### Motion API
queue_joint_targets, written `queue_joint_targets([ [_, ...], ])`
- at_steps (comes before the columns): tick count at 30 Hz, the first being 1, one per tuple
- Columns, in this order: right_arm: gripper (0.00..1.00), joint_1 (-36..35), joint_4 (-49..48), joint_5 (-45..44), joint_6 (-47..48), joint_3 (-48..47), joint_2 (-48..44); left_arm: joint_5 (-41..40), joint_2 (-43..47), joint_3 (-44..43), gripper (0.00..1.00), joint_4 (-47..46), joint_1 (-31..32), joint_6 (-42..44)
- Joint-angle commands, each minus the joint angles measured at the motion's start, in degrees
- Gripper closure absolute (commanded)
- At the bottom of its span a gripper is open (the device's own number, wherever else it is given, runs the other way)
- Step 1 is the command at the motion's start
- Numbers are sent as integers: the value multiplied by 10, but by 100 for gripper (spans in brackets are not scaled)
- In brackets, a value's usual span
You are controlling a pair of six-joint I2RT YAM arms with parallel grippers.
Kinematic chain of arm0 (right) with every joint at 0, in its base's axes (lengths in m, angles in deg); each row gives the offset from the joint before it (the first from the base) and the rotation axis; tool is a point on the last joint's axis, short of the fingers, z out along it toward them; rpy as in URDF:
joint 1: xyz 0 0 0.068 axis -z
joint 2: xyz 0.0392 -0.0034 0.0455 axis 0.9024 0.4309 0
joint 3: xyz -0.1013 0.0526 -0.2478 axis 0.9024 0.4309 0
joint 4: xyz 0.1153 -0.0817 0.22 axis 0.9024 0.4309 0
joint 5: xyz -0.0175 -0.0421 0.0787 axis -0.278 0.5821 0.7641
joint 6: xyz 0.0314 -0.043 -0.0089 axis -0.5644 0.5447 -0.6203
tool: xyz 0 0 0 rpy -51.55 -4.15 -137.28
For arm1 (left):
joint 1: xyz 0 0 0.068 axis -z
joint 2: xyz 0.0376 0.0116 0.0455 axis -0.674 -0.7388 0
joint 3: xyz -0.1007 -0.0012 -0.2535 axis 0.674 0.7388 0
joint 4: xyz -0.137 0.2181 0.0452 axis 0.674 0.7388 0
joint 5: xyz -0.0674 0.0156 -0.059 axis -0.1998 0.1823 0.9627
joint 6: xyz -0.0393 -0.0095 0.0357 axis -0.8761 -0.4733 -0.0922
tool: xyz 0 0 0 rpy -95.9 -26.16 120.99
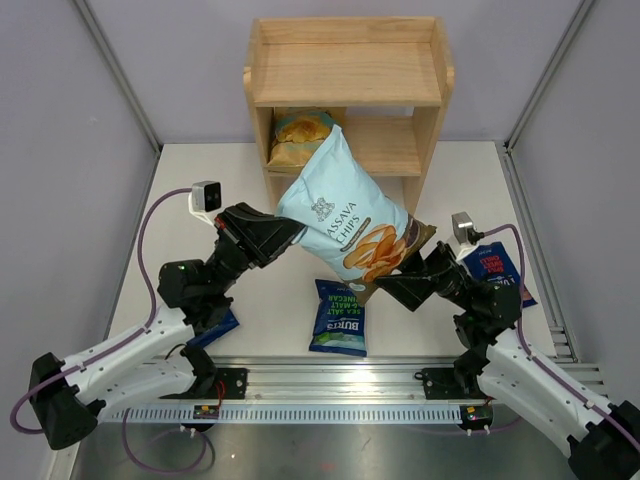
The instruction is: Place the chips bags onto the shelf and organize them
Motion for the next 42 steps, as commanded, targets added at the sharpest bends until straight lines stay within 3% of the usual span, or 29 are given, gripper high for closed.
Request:
queue_joint_targets([
  [1, 1, 1, -91, 14, -12, -42, 23, 0, -10, -33, 100, -86, 17, -12],
  [4, 2, 1, -89, -18, 7, -47, 18, -4, -6, -30, 100, -77, 25, 3],
  [8, 1, 1, -12, -53, 45, -65, -12, -14, 9, -14, 100, -60, 26, 10],
  [13, 1, 1, -103, 0, -6, -90, 26, -7, 6, -7, 100, -38, 26, 13],
  [17, 18, 1, -118, 33, -21, -121, 51, -14, 4, 4, 100, -14, 26, 31],
  [18, 29, 1, -94, 30, -18, -128, 49, -16, 5, 6, 100, 10, 26, 41],
  [20, 38, 1, -58, 21, -5, -132, 38, -25, 7, 13, 98, 29, 25, 57],
  [23, 49, 1, -45, 7, -4, -122, 27, -39, 17, 25, 89, 81, 25, 84],
  [26, 62, 1, -26, 9, -4, -118, 16, -67, 41, 35, 64, 130, 25, 122],
  [30, 72, 1, 51, 14, 9, -117, -6, -135, 96, 34, 8, 247, 24, 192],
  [33, 78, 1, 115, -9, 21, -106, -34, -193, 126, 36, 1, 334, 24, 234],
  [42, 85, 1, 276, -129, -3, -82, -103, -365, 191, -23, 1, 608, 23, 361],
])
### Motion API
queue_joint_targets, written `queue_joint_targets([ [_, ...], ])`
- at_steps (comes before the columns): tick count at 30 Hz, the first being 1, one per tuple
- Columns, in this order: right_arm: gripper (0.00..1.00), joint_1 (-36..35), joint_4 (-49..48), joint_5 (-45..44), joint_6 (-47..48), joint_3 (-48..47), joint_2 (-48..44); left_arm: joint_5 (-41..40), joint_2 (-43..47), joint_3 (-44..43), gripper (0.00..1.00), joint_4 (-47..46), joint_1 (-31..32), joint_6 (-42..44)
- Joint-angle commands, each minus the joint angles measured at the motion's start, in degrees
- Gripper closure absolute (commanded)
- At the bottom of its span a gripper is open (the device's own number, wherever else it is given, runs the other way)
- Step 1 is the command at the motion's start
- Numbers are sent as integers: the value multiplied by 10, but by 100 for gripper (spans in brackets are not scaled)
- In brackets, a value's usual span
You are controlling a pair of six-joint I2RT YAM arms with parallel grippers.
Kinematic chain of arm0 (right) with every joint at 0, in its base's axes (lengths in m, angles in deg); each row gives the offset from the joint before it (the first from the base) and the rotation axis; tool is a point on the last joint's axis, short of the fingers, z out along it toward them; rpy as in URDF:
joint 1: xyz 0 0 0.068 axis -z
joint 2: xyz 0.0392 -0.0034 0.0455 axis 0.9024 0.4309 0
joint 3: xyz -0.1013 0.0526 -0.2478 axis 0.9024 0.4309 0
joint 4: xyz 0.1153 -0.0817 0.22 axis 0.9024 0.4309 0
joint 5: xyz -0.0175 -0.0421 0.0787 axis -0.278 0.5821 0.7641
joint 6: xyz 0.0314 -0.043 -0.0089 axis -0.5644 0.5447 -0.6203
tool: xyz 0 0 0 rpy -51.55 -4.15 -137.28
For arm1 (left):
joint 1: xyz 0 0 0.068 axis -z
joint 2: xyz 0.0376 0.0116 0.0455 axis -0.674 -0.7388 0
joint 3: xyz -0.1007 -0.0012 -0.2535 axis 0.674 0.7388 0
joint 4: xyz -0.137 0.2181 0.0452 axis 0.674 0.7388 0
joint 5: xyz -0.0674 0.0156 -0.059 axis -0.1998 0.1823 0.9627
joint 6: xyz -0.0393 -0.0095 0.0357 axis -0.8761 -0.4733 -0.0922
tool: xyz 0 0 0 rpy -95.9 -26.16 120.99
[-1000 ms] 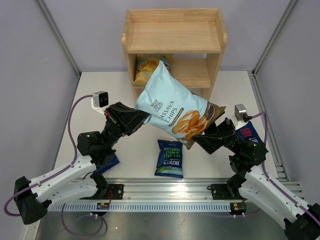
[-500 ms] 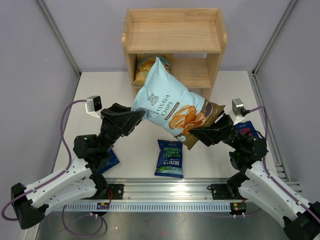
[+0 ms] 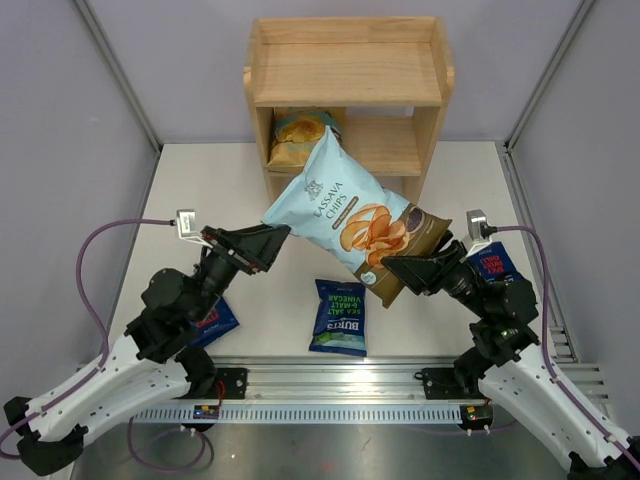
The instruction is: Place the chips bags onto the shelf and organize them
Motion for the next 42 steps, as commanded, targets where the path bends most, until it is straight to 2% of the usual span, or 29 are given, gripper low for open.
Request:
queue_joint_targets([
  [1, 85, -3, 33, -69, -33, -3, -19, -122, 10, -47, 1, 161, -1, 90],
  [6, 85, -3, 73, -143, -111, 33, -49, -155, 4, -124, 1, 306, -1, 172],
  [11, 86, -3, 121, -213, -116, 33, -79, -171, 0, -175, 1, 422, -1, 206],
  [14, 86, -3, 148, -248, -130, 26, -74, -168, 5, -195, 1, 470, -1, 217],
  [20, 86, -3, 133, -295, -138, 5, -28, -117, -13, -247, 1, 578, -1, 262],
  [25, 85, -2, 101, -328, -130, -4, 8, -113, 5, -223, 1, 597, -1, 290],
  [30, 85, 6, 71, -338, -128, -21, 40, -124, 41, -126, 1, 557, -1, 274],
  [37, 86, 53, 29, -316, -147, -42, 109, -95, 16, -133, 1, 558, -1, 282],
  [42, 87, 94, -50, -271, -178, -49, 168, -53, 15, -127, 2, 544, -1, 299],
])
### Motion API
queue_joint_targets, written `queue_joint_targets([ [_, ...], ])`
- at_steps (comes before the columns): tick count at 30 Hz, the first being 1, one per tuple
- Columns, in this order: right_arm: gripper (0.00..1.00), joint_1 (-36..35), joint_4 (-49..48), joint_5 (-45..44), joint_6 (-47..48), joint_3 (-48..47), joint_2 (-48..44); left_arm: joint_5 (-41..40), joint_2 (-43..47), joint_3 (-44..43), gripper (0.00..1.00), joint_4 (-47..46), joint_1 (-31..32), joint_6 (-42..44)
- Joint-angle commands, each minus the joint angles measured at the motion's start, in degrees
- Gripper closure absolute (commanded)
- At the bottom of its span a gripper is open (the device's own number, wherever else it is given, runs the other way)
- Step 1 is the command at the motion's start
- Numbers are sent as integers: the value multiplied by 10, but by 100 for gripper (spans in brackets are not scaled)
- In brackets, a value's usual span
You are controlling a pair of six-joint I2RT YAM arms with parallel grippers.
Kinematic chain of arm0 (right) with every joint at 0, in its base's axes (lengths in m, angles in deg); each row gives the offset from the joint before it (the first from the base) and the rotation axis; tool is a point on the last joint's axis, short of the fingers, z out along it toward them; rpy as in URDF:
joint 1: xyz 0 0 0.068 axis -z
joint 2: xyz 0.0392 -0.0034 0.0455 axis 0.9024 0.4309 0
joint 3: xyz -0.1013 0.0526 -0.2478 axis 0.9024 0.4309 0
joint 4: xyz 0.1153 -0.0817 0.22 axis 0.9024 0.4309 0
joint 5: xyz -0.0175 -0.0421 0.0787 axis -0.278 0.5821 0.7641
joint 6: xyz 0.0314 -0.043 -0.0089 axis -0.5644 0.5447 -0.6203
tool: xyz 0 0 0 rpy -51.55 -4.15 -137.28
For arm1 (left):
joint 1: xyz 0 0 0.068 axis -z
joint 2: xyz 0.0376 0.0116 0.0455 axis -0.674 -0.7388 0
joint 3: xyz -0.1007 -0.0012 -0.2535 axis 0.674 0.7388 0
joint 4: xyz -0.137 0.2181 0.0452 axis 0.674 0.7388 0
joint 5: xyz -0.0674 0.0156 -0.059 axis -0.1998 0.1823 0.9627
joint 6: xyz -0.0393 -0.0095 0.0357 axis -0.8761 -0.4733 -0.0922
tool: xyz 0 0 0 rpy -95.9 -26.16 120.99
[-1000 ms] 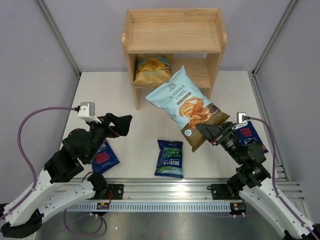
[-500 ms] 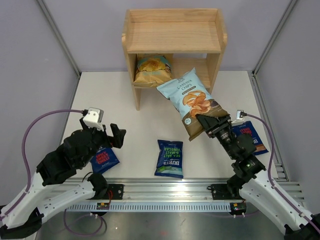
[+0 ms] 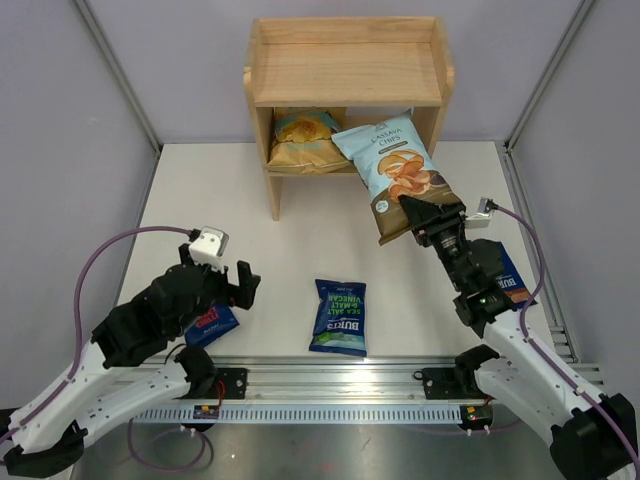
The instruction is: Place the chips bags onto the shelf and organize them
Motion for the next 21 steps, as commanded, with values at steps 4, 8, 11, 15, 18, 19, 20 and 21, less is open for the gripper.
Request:
queue_joint_targets([
  [4, 87, 31, -134, 43, -31, -57, 72, 46, 2, 2, 1, -35, 0, 24],
  [8, 88, 36, -163, 38, -38, -75, 109, 48, 11, 4, 1, -38, 0, 27],
  [11, 87, 36, -194, 17, -47, -81, 142, 49, 15, 7, 1, -41, 0, 28],
  [15, 87, 36, -224, -11, -65, -103, 195, 45, 13, 7, 1, -39, 0, 27],
  [18, 88, 35, -226, -34, -85, -136, 243, 42, 16, 8, 1, -39, 0, 27],
  [19, 88, 36, -229, -54, -86, -142, 263, 42, 17, 8, 1, -39, 0, 26],
  [20, 89, 30, -235, -67, -87, -151, 273, 43, 19, 8, 1, -39, 0, 28],
  [21, 89, 28, -242, -77, -87, -155, 281, 43, 20, 9, 1, -40, 0, 27],
])
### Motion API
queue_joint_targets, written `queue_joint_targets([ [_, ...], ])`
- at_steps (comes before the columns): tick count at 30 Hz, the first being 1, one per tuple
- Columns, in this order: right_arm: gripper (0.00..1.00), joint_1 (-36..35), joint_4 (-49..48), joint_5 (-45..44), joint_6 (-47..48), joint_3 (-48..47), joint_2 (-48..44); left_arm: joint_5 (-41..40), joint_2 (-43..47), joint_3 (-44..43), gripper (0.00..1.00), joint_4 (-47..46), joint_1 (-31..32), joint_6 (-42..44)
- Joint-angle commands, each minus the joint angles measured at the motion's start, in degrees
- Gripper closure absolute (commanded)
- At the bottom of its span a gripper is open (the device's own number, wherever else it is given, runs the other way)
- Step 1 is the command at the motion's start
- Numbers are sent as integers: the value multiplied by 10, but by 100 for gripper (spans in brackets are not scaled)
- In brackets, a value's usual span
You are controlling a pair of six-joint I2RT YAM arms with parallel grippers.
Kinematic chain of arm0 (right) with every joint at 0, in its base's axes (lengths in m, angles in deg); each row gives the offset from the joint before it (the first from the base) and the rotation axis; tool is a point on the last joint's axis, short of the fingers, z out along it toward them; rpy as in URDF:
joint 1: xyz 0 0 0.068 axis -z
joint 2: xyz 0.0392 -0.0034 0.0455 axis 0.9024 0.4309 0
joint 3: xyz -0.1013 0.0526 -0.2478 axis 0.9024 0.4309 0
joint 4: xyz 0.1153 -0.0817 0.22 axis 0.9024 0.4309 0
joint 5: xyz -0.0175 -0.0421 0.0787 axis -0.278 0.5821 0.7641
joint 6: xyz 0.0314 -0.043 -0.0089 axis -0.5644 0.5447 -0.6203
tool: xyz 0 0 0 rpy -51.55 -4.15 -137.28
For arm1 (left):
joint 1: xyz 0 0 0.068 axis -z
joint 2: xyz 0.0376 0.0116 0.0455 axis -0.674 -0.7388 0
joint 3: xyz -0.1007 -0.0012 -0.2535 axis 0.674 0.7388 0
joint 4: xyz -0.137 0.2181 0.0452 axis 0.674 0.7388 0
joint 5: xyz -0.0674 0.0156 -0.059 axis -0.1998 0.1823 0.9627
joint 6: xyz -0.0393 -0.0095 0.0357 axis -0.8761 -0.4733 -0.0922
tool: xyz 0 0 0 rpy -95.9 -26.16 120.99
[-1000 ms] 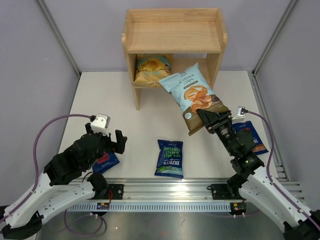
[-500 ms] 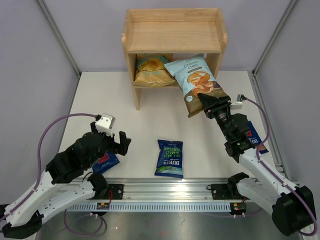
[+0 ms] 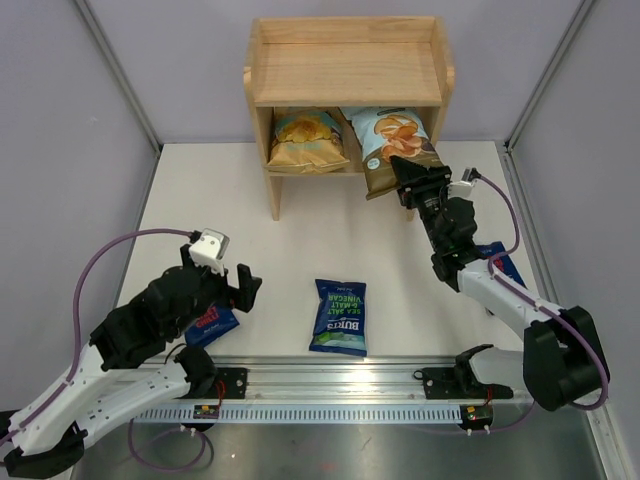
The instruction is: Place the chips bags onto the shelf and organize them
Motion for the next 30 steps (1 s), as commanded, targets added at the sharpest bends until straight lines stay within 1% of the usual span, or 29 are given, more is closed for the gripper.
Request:
queue_joint_targets([
  [1, 89, -6, -93, -85, -15, -47, 27, 9, 10, 6, 1, -29, 0, 12],
  [7, 86, -57, -98, -204, 28, -79, 70, 13, 11, 7, 1, -32, 0, 12],
  [9, 87, -65, -100, -221, 35, -95, 89, 13, 12, 6, 1, -32, 0, 13],
  [13, 87, -87, -104, -285, 52, -121, 135, 16, 20, 8, 1, -34, 0, 13],
  [16, 87, -91, -98, -311, 57, -147, 162, 17, 26, 9, 1, -35, 0, 13],
  [19, 86, -91, -88, -317, 68, -181, 187, 19, 32, 10, 1, -36, 0, 13],
  [24, 84, -91, -64, -321, 75, -211, 214, 23, 37, 11, 1, -37, 0, 14],
  [25, 83, -91, -32, -321, 74, -218, 214, 24, 37, 11, 1, -38, 0, 14],
  [30, 80, -90, 32, -312, 57, -245, 227, 29, 40, 12, 1, -40, 0, 16],
])
